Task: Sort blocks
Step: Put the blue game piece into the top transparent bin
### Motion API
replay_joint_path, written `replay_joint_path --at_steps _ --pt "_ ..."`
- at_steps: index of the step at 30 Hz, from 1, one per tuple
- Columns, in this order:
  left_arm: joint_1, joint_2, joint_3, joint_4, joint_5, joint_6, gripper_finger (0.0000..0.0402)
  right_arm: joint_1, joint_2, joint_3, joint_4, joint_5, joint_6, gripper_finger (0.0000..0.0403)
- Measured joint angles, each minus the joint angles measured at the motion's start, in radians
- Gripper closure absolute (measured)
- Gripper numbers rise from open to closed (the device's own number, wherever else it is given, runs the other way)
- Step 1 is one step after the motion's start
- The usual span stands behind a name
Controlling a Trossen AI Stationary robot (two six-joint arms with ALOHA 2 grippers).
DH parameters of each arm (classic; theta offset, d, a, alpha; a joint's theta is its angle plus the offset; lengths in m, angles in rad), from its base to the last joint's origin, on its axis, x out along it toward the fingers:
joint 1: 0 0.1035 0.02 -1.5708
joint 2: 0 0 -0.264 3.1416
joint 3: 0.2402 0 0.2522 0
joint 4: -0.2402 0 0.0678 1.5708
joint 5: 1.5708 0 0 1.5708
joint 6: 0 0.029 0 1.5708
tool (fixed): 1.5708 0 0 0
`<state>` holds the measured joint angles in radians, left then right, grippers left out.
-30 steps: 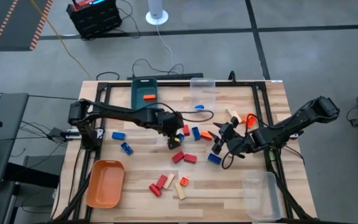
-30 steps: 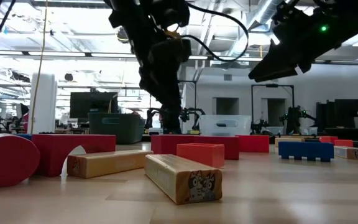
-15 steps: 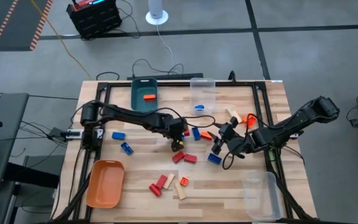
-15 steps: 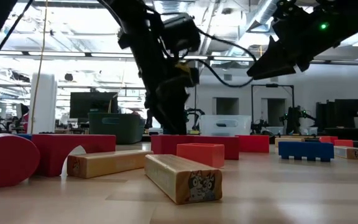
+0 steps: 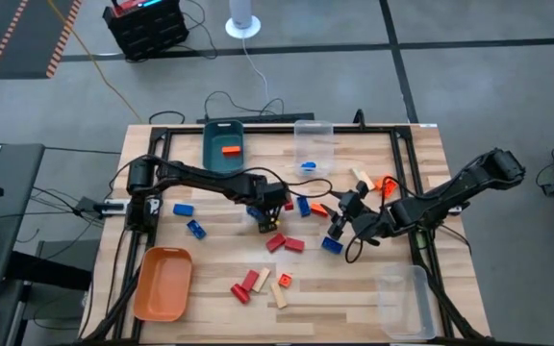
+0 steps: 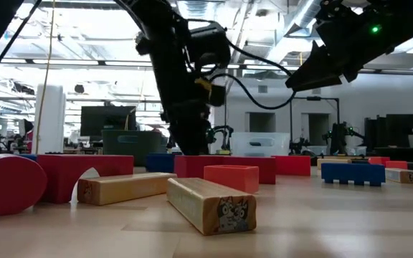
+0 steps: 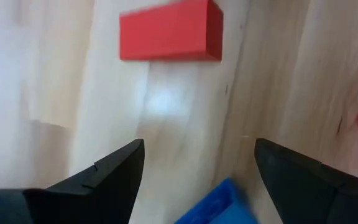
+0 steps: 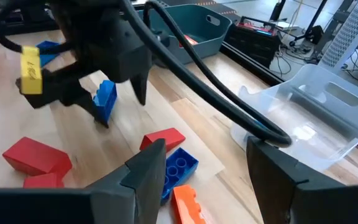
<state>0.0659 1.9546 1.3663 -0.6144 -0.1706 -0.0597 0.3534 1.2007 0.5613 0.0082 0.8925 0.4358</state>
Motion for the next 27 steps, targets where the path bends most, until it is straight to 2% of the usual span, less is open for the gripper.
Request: replay_joint_path --at_steps 11,16,19,24,27 --pt "-0.007 -0.052 0.005 -0.185 0.014 0.378 0.0102 0.007 0.0 0.0 0.0 -0.001 0.0 0.0188" --pt "0.0 -0.05 -0.073 -0.166 0.06 0.43 0.0102 0.007 0.0 0.0 0.001 -0.001 0.0 0.0188" --pt "-0.002 -0.05 -0.08 -0.154 0.068 0.437 0.0102 0.007 0.0 0.0 0.0 -0.001 0.0 0.0188" --pt "-0.005 -0.051 -0.079 -0.232 0.014 0.491 0.0102 0.007 0.0 0.0 0.001 0.0 0.0 0.0188" --pt "-0.004 -0.051 -0.079 -0.216 -0.01 0.523 0.0108 0.007 0.0 0.0 0.0 -0.001 0.0 0.0188"
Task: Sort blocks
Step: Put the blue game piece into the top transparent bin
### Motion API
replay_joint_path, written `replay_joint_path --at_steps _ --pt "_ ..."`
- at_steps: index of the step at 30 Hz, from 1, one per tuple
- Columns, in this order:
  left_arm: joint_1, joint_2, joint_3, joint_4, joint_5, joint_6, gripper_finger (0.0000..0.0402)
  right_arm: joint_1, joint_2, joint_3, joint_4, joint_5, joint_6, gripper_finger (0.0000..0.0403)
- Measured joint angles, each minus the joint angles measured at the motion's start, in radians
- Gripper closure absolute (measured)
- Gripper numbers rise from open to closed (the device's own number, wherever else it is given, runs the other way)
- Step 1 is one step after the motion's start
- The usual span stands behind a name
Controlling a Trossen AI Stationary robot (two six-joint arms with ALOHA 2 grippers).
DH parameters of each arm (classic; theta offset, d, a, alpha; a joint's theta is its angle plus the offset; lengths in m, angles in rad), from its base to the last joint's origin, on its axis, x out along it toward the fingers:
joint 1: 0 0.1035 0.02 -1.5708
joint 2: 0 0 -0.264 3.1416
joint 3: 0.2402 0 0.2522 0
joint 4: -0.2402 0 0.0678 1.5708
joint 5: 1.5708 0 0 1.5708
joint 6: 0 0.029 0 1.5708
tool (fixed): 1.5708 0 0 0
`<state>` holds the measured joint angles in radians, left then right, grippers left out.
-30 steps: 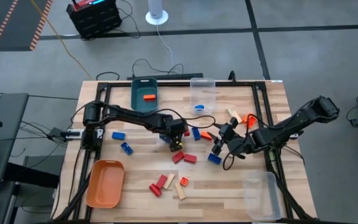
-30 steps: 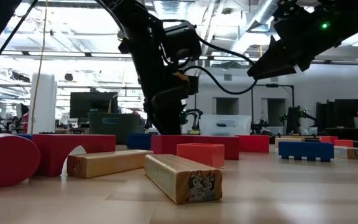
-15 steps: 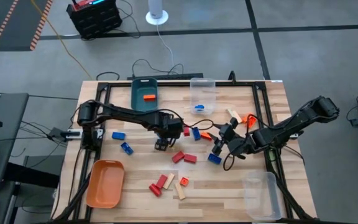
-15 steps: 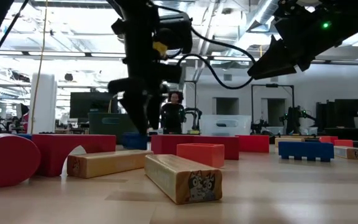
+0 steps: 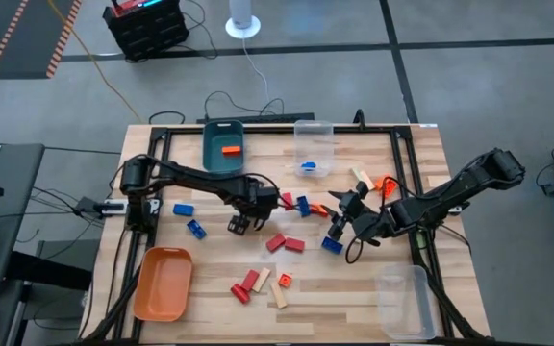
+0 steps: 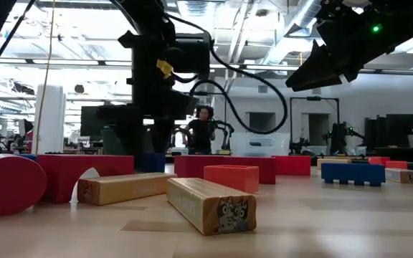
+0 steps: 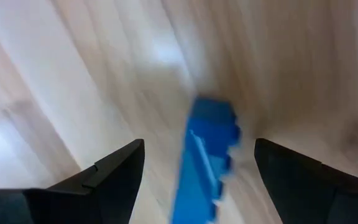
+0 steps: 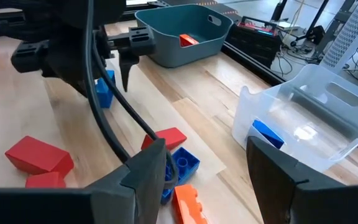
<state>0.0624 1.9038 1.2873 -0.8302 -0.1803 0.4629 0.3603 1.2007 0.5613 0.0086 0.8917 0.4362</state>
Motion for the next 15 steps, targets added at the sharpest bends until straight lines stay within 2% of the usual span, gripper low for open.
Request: replay_joint_path --at_steps 4,12,15 --pt "0.0 0.0 0.0 -0.003 -0.044 0.024 0.0149 0.0 0.0 0.0 0.0 0.0 0.0 0.0188" --pt "0.007 0.0 0.001 -0.006 -0.035 0.029 0.0295 0.0 0.0 0.0 0.0 0.0 0.0 0.0188" --pt "0.016 0.0 0.03 -0.01 -0.005 0.034 0.0315 0.0 0.0 0.0 0.0 0.0 0.0 0.0188"
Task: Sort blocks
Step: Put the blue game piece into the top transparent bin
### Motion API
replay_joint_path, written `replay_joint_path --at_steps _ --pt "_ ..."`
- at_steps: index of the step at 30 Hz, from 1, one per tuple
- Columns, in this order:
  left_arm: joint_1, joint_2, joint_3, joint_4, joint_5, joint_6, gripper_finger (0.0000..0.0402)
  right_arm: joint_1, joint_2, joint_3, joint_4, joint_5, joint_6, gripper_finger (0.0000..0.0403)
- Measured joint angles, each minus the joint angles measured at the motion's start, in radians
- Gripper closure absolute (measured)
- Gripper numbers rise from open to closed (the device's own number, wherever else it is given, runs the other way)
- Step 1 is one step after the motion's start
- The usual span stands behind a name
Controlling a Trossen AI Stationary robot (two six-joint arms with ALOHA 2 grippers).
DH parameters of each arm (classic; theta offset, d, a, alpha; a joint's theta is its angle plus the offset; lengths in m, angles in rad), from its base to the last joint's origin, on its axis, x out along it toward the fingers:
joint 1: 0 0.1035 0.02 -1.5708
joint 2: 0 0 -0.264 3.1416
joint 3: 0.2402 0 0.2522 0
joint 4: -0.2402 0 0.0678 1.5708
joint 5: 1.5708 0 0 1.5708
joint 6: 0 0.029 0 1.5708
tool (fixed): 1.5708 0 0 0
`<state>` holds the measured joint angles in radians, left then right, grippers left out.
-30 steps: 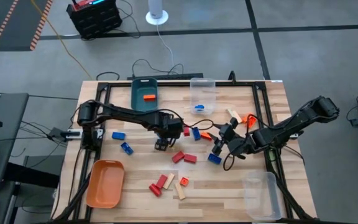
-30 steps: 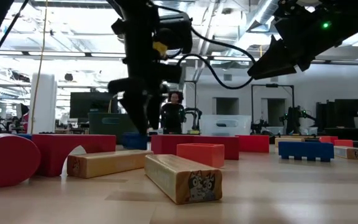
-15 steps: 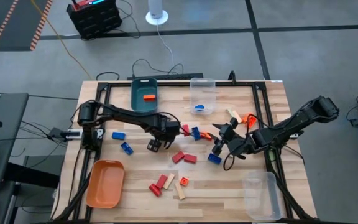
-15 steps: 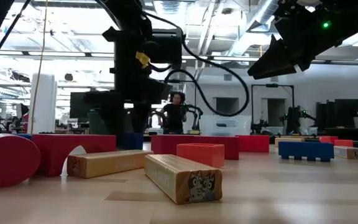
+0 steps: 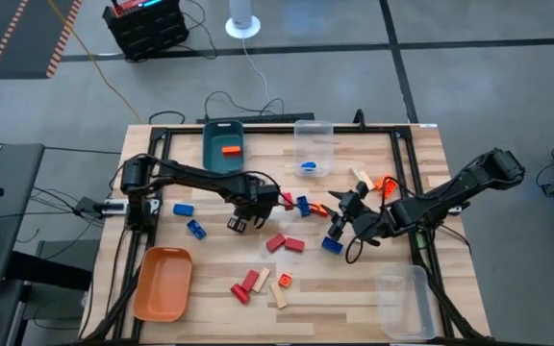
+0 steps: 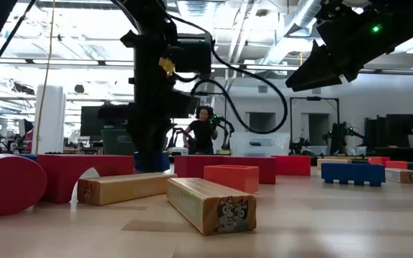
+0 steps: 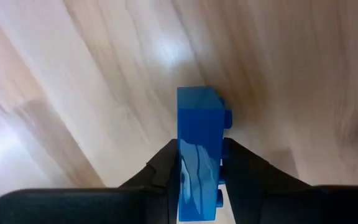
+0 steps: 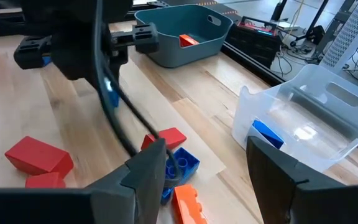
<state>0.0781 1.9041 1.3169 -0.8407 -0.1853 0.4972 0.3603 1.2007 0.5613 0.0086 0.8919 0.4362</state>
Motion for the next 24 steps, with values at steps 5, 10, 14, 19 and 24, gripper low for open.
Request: replay_joint_path --at_steps 5,10,14,19,24 --pt "0.039 0.0 0.116 0.023 -0.002 0.006 0.0315 0.0 0.0 0.0 0.001 0.001 -0.001 0.0188" --pt "0.1 0.0 0.243 0.056 -0.003 0.061 0.0297 0.0 0.0 0.0 -0.01 0.001 -0.001 0.0188" --pt "0.156 -0.001 0.315 0.16 0.01 0.115 0.0297 0.0 0.0 0.0 -0.024 0.0 0.0 0.0188" --pt "0.24 0.003 0.33 0.404 0.185 0.12 0.0302 0.0 0.0 0.0 -0.024 0.0 0.006 0.0188" --pt "0.307 0.073 0.334 0.566 0.26 0.084 0.0302 0.0 0.0 0.0 -0.024 0.0 0.008 0.0188"
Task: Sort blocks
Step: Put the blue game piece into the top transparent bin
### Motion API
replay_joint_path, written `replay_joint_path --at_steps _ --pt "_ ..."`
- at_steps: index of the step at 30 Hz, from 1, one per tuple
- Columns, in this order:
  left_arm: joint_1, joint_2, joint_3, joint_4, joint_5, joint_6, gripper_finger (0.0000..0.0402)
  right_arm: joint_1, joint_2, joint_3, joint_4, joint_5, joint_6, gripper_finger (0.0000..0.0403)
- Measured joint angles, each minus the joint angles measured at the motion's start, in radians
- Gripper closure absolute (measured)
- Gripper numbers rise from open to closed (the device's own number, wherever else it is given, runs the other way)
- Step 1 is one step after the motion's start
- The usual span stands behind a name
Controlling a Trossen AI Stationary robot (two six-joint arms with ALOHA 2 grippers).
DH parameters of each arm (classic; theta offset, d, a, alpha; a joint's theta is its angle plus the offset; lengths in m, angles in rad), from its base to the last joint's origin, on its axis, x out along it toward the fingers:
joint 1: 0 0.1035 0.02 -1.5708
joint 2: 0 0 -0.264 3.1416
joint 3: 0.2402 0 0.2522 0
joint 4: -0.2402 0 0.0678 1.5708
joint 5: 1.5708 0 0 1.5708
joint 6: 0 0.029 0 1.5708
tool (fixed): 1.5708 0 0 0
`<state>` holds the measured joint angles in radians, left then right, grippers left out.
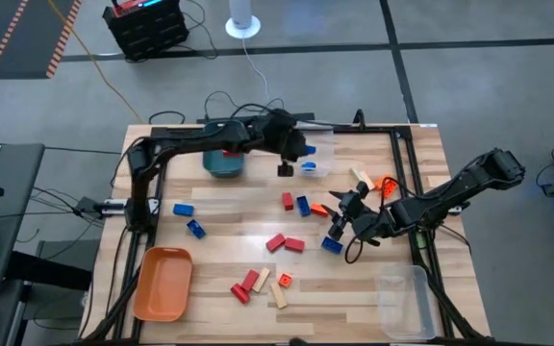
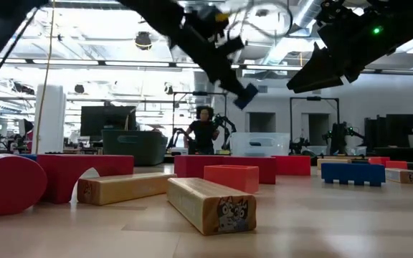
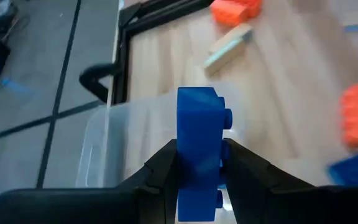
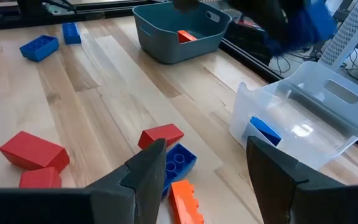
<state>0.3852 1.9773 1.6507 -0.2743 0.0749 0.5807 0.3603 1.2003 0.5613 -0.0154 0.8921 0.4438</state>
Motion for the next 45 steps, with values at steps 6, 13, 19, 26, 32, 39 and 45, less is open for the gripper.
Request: replay_joint_path --at_steps 6,13,19,26,32,39,45 --pt "0.035 0.159 0.122 -0.079 0.026 -0.047 0.0302 -0.002 0.0 0.0 0.0 0.0 0.0 0.0188" --pt "0.034 0.288 0.324 -0.25 0.025 -0.08 0.0274 -0.002 0.0 0.0 -0.002 0.0 0.001 0.0188" --pt "0.023 0.292 0.389 -0.326 0.026 -0.056 0.021 -0.002 0.0 0.0 -0.009 0.0 0.002 0.0188" --pt "-0.062 0.24 0.437 -0.519 0.145 0.083 0.0195 0.006 -0.025 0.0 -0.119 -0.004 0.072 0.0188" --pt "-0.188 0.234 0.434 -0.562 0.15 0.099 0.0198 0.053 -0.141 0.0 -0.347 -0.05 0.276 0.0188" --pt "-0.281 0.232 0.38 -0.418 0.07 0.021 0.0199 0.106 -0.18 0.0 -0.484 -0.057 0.456 0.0188" --pt "-0.28 0.231 0.262 -0.227 0.062 -0.086 0.0199 0.137 -0.18 0.003 -0.515 -0.061 0.502 0.0188"
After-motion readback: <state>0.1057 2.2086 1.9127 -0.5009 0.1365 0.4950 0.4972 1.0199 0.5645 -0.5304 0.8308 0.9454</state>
